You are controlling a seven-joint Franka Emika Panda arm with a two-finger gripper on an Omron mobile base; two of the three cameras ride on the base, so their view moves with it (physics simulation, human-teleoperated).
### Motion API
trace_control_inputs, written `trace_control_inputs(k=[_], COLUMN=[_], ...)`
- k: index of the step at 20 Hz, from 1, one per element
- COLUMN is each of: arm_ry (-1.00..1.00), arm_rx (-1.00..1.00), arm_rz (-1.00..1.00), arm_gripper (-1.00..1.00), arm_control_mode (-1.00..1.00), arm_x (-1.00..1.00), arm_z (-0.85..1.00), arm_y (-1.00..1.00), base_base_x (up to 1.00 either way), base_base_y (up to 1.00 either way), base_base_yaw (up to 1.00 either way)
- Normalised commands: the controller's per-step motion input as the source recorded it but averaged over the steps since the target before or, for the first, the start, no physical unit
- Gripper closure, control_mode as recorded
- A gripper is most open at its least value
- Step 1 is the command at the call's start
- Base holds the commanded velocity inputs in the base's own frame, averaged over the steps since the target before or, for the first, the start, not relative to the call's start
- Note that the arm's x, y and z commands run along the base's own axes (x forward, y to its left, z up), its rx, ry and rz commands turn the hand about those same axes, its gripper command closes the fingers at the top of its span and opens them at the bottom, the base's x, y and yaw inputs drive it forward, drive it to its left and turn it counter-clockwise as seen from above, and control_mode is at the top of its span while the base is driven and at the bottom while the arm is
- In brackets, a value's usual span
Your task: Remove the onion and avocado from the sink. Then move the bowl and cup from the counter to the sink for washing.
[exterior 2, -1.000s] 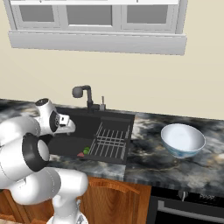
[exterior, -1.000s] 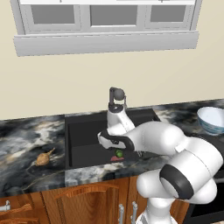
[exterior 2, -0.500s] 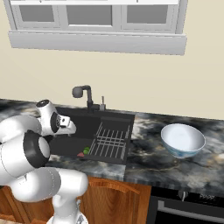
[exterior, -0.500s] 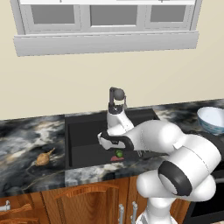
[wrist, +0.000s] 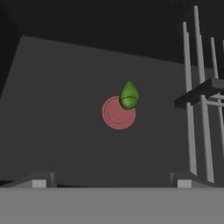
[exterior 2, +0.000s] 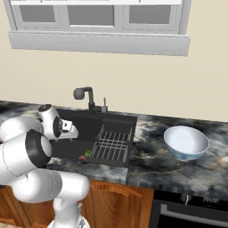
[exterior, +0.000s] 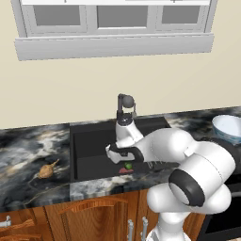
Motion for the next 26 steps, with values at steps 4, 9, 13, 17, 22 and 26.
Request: trace_control_inputs(k=[4,9,13,17,22,26], arm_ry=[0.00,0.00,0.00,0.00,0.00,0.00], arm_rx=[0.00,0.00,0.00,0.00,0.00,0.00], arm_rz=[0.00,0.00,0.00,0.00,0.00,0.00], arm_gripper=[-1.00,-1.00,-1.00,-1.00,-1.00,-1.00], arm_control_mode=[-1.00,-1.00,-1.00,-1.00,-1.00,-1.00], arm_x=[0.00,0.01,0.00,0.00,0.01,0.03], arm_z=[-0.13,-0.13,-0.14,-0.14,-0.13,-0.12], arm_y=[-0.05,-0.06,-0.04,-0.04,-0.05,-0.03], base_base_x=[0.00,0.00,0.00,0.00,0.00,0.00], base_base_y=[0.00,0.00,0.00,0.00,0.00,0.00], base_base_yaw=[0.00,0.00,0.00,0.00,0.00,0.00])
